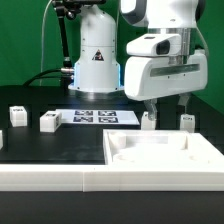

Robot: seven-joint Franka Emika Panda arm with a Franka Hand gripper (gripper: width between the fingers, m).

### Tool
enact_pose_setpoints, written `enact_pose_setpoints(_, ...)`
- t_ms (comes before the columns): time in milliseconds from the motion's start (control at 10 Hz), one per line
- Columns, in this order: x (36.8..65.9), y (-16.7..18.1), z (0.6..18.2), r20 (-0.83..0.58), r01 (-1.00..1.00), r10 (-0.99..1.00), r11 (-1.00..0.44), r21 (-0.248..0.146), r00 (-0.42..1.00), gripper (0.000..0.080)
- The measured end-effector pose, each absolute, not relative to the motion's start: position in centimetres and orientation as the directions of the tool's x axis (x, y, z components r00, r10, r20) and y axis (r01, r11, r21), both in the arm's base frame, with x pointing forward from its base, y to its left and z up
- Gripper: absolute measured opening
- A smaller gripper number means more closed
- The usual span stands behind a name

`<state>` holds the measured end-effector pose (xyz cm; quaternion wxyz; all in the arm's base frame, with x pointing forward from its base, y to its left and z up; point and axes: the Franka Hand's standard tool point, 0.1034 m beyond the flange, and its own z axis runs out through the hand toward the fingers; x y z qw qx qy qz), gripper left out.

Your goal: Assemble one leg

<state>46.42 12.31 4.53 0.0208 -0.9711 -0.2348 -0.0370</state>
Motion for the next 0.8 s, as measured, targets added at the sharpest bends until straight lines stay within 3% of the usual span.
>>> enact_pose_setpoints(300,46.4,12.8,4.3,0.094,0.313,0.308,-0.948,-0.05,0.947,0.0648)
enact_pose_setpoints(800,45.3,14.9,3.9,0.064,-0.182,-0.191,-0.975,-0.128,0.979,0.0648)
